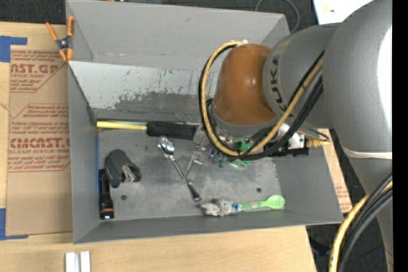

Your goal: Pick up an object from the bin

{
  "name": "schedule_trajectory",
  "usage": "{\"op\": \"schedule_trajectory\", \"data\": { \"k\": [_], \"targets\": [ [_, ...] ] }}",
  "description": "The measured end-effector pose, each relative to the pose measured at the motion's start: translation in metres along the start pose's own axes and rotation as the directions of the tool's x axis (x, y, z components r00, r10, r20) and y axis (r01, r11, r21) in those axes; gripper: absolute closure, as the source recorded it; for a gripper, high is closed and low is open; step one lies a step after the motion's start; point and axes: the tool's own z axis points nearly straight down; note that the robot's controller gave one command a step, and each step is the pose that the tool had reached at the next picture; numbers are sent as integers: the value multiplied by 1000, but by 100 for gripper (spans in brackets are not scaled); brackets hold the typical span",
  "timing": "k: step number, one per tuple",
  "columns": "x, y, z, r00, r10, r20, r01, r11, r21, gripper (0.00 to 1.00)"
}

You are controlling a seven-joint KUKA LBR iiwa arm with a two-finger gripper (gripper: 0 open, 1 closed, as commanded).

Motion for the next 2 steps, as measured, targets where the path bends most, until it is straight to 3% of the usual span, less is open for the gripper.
{"op": "schedule_trajectory", "data": {
  "k": [1,2],
  "targets": [
    [7,11,38,987,-162,2,162,987,0,0],
    [17,19,58,967,253,4,-253,967,-3,100]
  ]
}}
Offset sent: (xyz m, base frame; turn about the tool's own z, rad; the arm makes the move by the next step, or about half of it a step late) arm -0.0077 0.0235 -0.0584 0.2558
